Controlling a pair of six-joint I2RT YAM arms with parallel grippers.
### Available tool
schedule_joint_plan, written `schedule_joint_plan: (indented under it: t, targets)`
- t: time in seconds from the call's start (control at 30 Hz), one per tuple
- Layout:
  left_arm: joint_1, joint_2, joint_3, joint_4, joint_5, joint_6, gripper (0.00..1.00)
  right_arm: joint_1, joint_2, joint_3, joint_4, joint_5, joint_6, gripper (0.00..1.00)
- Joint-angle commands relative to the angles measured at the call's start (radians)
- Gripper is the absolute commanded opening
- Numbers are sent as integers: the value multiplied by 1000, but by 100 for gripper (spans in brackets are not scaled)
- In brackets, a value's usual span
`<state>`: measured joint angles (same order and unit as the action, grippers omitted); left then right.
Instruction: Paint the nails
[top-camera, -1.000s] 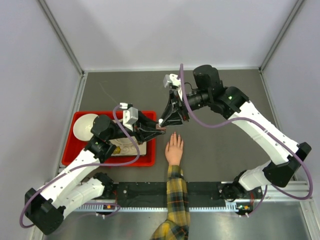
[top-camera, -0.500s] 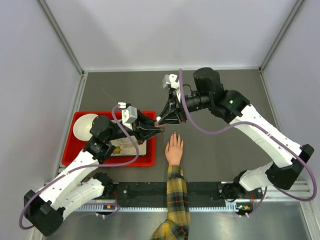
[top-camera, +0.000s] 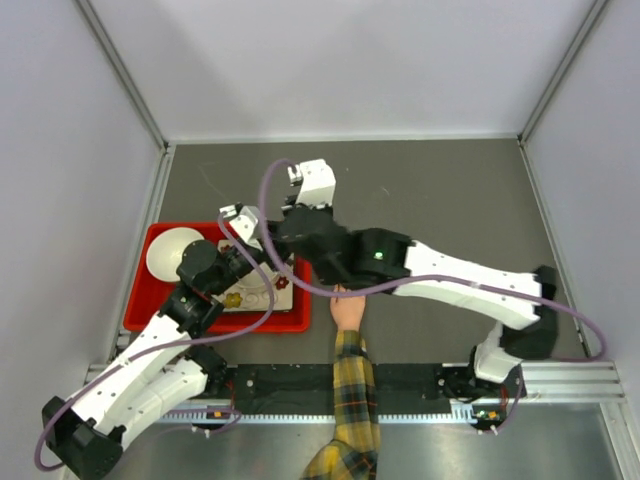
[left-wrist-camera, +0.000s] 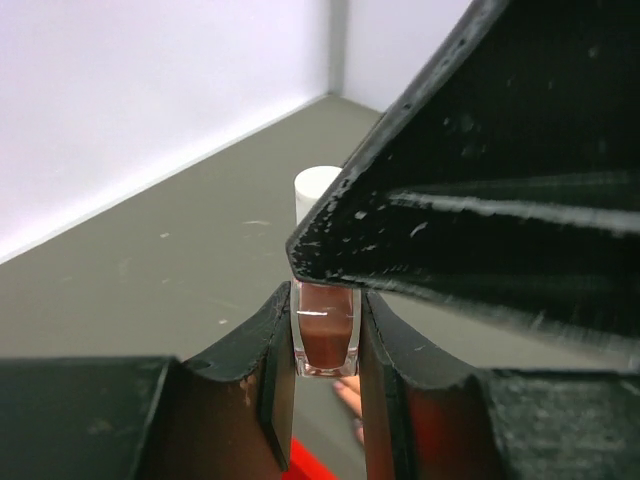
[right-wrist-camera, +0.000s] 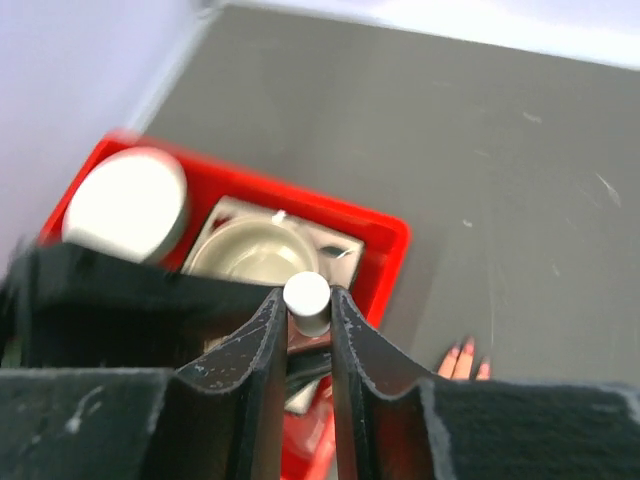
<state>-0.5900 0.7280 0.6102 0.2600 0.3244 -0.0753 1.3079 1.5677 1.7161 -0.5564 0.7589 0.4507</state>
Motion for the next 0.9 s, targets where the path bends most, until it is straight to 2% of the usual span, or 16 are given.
schedule_joint_plan:
  t: [0.0,0.07,0.2,0.23,0.27,0.3,0.33,0.37,0.43,0.53,0.6,0.67,0.7,0.8,0.83,0.87]
  targets:
    - [1,-27,11,131,-123,35,0,88,230,255,-402,372,471,0]
    - [1,-33,7,133,-137,39,0,116,259,327,-407,395,458,0]
    - [1,-30,6,136,-136,40,0,123,229,280,-306,381,383,2]
    - [1,-29,6,134,-131,40,0,123,195,239,-294,375,370,12]
    - [-1,-29,6,134,-130,39,0,120,178,212,-265,364,346,32]
    - [1,-27,8,134,-127,39,0,117,155,179,-220,346,242,39]
    - [-1,-25,8,134,-124,39,0,110,90,95,-89,248,173,45]
    - [-1,-25,8,131,-122,37,0,87,57,47,-29,194,108,51]
    - [1,-13,17,117,-114,35,0,58,-20,-86,83,75,17,55]
    - [1,-4,30,102,-99,39,0,5,-135,-182,139,-79,-78,64]
    - [-1,-1,33,101,-70,40,0,2,-216,-243,177,-151,-226,68]
    - [1,5,37,100,-38,36,0,-22,-305,-283,197,-297,-330,75]
    - [1,8,40,104,-19,32,0,-71,-337,-312,196,-381,-348,75]
    - [1,31,60,108,135,2,0,-215,-412,-326,172,-767,-362,72]
    - [1,39,65,125,230,-10,0,-325,-419,-320,156,-1017,-357,67]
    - [1,54,74,134,286,-44,0,-369,-423,-313,132,-1097,-368,66]
